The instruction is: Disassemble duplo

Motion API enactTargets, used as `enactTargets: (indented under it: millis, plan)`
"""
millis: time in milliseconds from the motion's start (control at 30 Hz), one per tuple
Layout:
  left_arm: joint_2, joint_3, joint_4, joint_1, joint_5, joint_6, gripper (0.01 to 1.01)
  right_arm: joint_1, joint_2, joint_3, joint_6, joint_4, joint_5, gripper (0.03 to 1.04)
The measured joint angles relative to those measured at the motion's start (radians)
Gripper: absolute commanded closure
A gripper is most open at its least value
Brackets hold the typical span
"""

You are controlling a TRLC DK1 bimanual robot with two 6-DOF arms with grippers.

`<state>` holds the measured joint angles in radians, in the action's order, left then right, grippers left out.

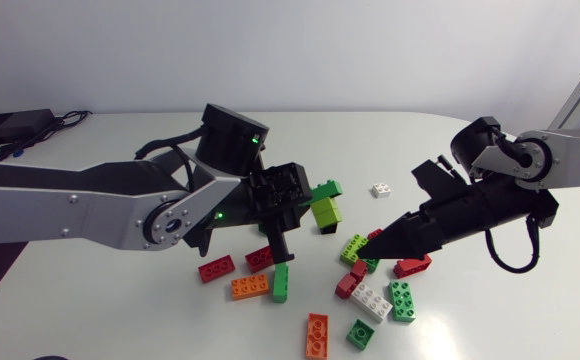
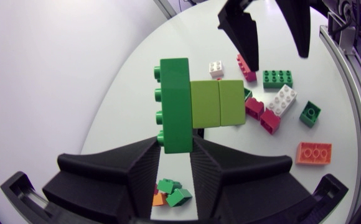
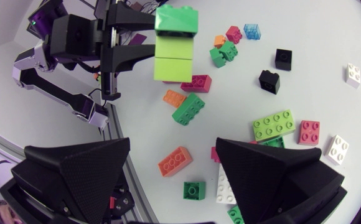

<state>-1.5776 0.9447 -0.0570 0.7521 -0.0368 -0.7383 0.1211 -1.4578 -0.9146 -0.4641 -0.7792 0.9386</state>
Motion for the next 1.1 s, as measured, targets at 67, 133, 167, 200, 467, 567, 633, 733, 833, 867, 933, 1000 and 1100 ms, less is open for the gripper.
enactTargets:
  millis: [67, 133, 167, 200, 467, 567, 633, 733, 833, 867, 933, 1000, 1100]
  plan:
    - [0.009, -0.003, -0.012, 0.008, 0.001, 0.015, 0.864, 0.007, -0.007, 0.0, 0.0, 0.001, 0.002, 0.07]
    - [0.013, -0.005, -0.018, 0.017, 0.0, 0.029, 0.864, 0.013, -0.009, 0.0, 0.002, 0.006, 0.005, 0.07]
    - [0.014, -0.006, -0.019, 0.024, 0.001, 0.034, 0.864, 0.018, -0.009, -0.001, 0.005, 0.013, 0.005, 0.07]
    - [0.017, -0.008, -0.019, 0.031, 0.0, 0.037, 0.864, 0.022, -0.009, -0.004, 0.013, 0.022, 0.005, 0.07]
    - [0.045, -0.023, -0.023, 0.103, 0.019, 0.069, 0.864, 0.031, -0.008, -0.043, 0.073, 0.075, 0.005, 0.07]
    - [0.048, -0.026, -0.038, 0.114, 0.031, 0.079, 0.864, 0.031, -0.008, -0.055, 0.083, 0.075, 0.006, 0.14]
    - [0.048, -0.026, -0.042, 0.114, 0.034, 0.079, 0.864, 0.035, -0.008, -0.058, 0.084, 0.076, 0.005, 0.2]
    - [0.048, -0.026, -0.053, 0.114, 0.035, 0.082, 0.864, 0.044, -0.006, -0.059, 0.084, 0.079, 0.005, 0.4]
    - [0.048, -0.026, -0.058, 0.114, 0.038, 0.082, 0.864, 0.055, 0.008, -0.059, 0.084, 0.091, 0.004, 0.63]
    - [0.048, -0.026, -0.06, 0.114, 0.042, 0.083, 0.864, 0.058, 0.014, -0.058, 0.084, 0.098, 0.003, 0.63]
    - [0.048, -0.026, -0.063, 0.114, 0.042, 0.083, 0.864, 0.066, 0.024, -0.058, 0.083, 0.105, 0.0, 0.63]
    - [0.048, -0.026, -0.063, 0.114, 0.042, 0.083, 0.864, 0.075, 0.034, -0.055, 0.083, 0.106, -0.001, 0.64]
    - [0.048, -0.026, -0.063, 0.114, 0.041, 0.085, 0.864, 0.089, 0.053, -0.043, 0.083, 0.116, -0.016, 0.65]
